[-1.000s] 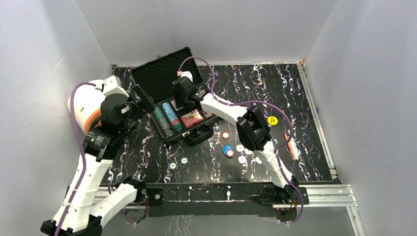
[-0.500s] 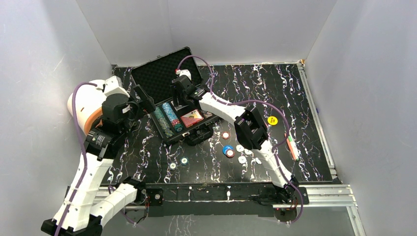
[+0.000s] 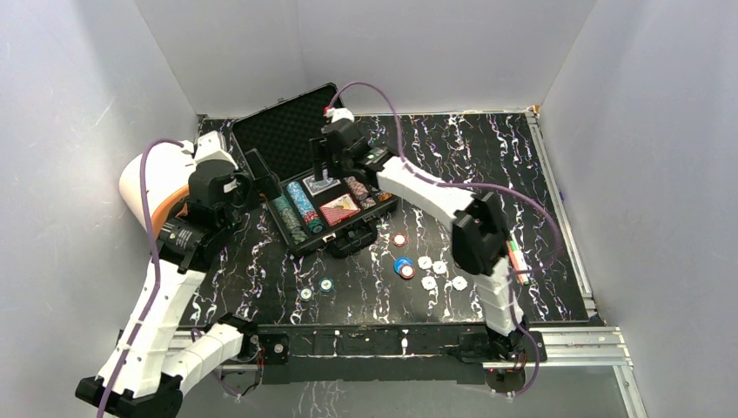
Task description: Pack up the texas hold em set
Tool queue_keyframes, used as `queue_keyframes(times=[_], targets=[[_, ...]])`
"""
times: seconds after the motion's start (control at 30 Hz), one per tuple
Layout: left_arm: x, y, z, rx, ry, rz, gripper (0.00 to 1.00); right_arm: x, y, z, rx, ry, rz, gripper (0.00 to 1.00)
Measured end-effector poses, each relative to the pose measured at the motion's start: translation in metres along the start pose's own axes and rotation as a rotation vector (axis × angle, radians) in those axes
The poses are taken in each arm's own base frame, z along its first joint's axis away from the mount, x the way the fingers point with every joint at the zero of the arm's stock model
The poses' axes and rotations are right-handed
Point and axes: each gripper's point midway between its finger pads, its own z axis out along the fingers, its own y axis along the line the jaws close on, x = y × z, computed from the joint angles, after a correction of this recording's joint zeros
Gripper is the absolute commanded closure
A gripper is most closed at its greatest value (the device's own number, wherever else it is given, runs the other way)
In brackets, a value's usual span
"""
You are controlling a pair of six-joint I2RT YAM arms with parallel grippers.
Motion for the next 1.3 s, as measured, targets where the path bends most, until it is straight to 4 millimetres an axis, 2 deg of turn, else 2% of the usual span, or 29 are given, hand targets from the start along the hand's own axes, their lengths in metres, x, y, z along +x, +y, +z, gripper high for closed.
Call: queue_keyframes(times=[0.1, 0.2, 0.27, 0.37, 0.43, 0.5, 0.63, 0.73, 0.87, 0.97, 1.13, 1.3], targets=[[0.006, -0.006, 0.002, 0.027, 0.03, 0.009, 0.02, -0.017, -0.011, -0.05, 0.0, -0.051, 0.017, 0.17], [0.013, -0.012, 0.002, 0.07, 0.054, 0.018, 0.02, -0.02, -0.039, -0.099, 0.045, -0.09, 0.045, 0.17], [0.019, -0.014, 0.003, 0.091, 0.069, 0.024, 0.02, -0.011, -0.068, -0.125, 0.104, -0.103, 0.071, 0.16], [0.03, -0.015, 0.006, 0.111, 0.092, 0.029, 0.02, 0.019, -0.106, -0.144, 0.198, -0.065, 0.089, 0.16], [0.036, -0.016, 0.01, 0.121, 0.103, 0.03, 0.02, 0.05, -0.122, -0.147, 0.237, 0.006, 0.088, 0.16], [0.039, -0.016, 0.011, 0.124, 0.113, 0.029, 0.02, 0.084, -0.129, -0.146, 0.245, 0.1, 0.08, 0.16], [0.041, -0.02, 0.015, 0.139, 0.119, 0.021, 0.02, 0.154, -0.133, -0.15, 0.215, 0.315, 0.065, 0.14], [0.043, -0.022, 0.017, 0.146, 0.128, 0.021, 0.02, 0.188, -0.131, -0.157, 0.183, 0.43, 0.054, 0.12], [0.043, -0.024, 0.018, 0.152, 0.131, 0.021, 0.02, 0.208, -0.122, -0.155, 0.158, 0.495, -0.001, 0.12], [0.042, -0.025, 0.018, 0.156, 0.125, 0.019, 0.01, 0.226, -0.117, -0.149, 0.155, 0.547, -0.049, 0.21], [0.04, -0.026, 0.019, 0.157, 0.119, 0.01, 0.01, 0.251, -0.127, -0.142, 0.188, 0.618, -0.078, 0.22], [0.039, -0.025, 0.019, 0.152, 0.111, 0.008, 0.02, 0.256, -0.135, -0.143, 0.212, 0.62, -0.095, 0.23]])
